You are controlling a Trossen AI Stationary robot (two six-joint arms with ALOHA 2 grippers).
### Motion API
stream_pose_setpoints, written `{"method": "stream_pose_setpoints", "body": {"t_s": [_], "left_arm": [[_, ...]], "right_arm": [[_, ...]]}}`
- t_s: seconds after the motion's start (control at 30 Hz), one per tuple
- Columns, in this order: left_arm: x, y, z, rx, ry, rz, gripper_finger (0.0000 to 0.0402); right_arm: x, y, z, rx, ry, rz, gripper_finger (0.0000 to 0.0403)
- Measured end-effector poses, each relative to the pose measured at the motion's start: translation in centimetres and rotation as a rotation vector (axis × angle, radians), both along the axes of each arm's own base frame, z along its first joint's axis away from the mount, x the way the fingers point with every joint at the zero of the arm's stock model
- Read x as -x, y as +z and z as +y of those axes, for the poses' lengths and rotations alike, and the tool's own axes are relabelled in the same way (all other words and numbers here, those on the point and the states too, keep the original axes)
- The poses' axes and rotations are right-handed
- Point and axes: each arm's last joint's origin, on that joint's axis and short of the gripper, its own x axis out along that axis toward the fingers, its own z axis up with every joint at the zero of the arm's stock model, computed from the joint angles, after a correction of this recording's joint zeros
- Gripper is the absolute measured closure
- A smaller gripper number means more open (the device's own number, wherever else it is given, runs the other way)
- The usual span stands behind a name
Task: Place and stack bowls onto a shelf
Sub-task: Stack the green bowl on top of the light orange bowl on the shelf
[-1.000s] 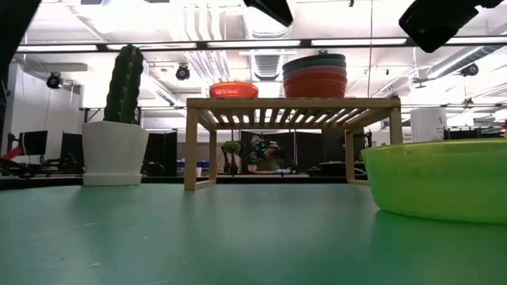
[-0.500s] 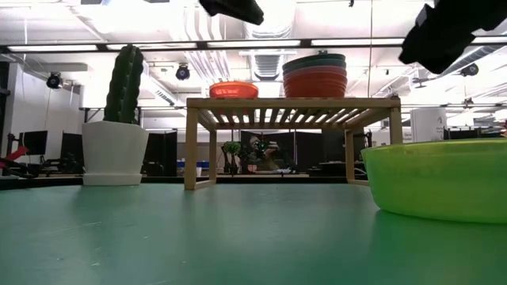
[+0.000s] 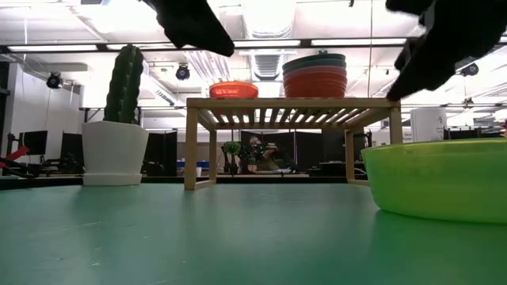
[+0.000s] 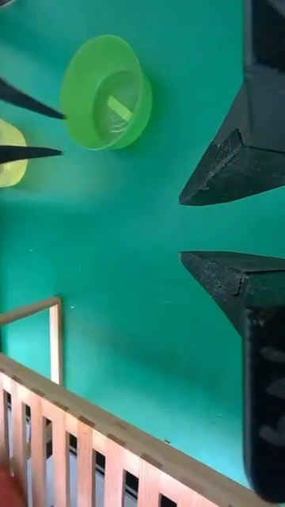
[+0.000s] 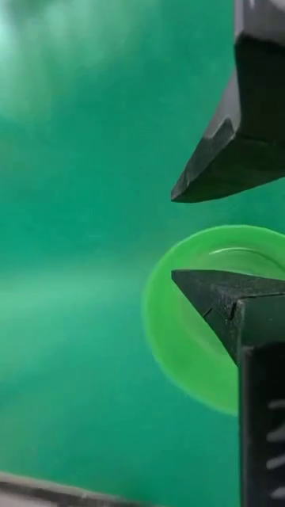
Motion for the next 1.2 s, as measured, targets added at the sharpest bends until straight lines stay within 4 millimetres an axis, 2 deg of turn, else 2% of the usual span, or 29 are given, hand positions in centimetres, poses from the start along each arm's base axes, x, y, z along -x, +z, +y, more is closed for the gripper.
{"method": "stream_pose_setpoints", "body": {"t_s": [0.33,0.5,0.67,0.93,1.2], "left_arm": [[-0.9,-0.9,-0.2,0.0,-0.007,-0.023,0.0316],[-1.3,-1.6,-0.4,0.001,-0.004,-0.008,0.0316],[-2.2,-2.4,-0.7,0.028,-0.019,-0.026,0.0316],[-4.4,-4.3,-1.3,0.051,-0.028,-0.086,0.0304],[-6.4,-5.0,-1.2,0.136,0.022,-0.13,0.0221]], "right_arm": [[-1.5,-4.5,0.1,-0.055,-0.04,0.207,0.027],[-1.8,-5.4,0.0,-0.037,-0.048,0.236,0.0305],[-1.9,-5.2,-0.2,-0.005,-0.021,0.219,0.0384],[-2.1,-3.2,-1.0,0.183,-0.069,0.061,0.0394],[-2.6,-2.7,-2.4,0.383,-0.144,0.0,0.0394]]}}
